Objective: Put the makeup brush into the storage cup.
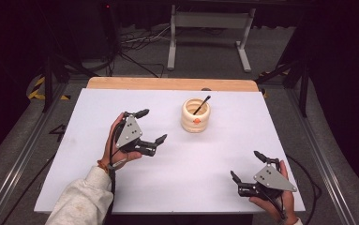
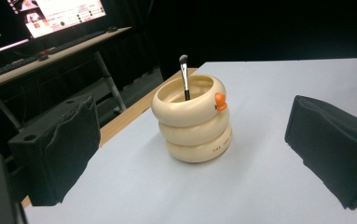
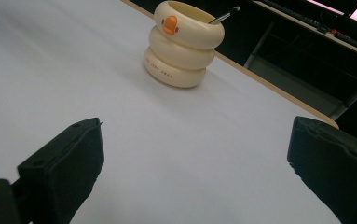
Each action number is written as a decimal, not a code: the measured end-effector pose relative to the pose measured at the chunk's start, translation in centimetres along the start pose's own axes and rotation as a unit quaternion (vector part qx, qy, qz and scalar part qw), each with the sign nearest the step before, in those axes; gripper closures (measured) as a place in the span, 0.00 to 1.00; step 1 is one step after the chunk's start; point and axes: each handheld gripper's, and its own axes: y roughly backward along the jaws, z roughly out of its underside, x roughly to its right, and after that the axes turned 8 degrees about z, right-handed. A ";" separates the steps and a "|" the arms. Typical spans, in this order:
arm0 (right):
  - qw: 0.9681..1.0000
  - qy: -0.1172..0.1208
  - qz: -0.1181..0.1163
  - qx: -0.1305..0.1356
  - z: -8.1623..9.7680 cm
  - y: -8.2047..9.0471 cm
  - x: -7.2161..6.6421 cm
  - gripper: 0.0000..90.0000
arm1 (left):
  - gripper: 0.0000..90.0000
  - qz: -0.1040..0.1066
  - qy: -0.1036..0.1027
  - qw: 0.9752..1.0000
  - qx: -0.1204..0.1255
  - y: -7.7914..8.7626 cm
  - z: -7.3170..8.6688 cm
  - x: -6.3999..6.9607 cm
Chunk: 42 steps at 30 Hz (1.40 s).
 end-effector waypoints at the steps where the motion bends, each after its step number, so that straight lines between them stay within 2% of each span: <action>1: 1.000 0.000 0.000 0.000 0.0 0.0 0.0 0.05 | 0.05 0.000 0.000 1.000 0.000 0.0 0.0 0.0; 26: 1.000 0.005 0.000 -0.001 0.0 0.0 -0.2 0.05 | 0.05 -0.015 -0.002 0.999 -0.029 2.3 1.4 0.0; 42: 1.000 0.005 0.001 -0.002 0.0 0.0 -0.2 0.05 | 0.05 -0.031 0.006 0.999 -0.032 4.5 2.8 0.3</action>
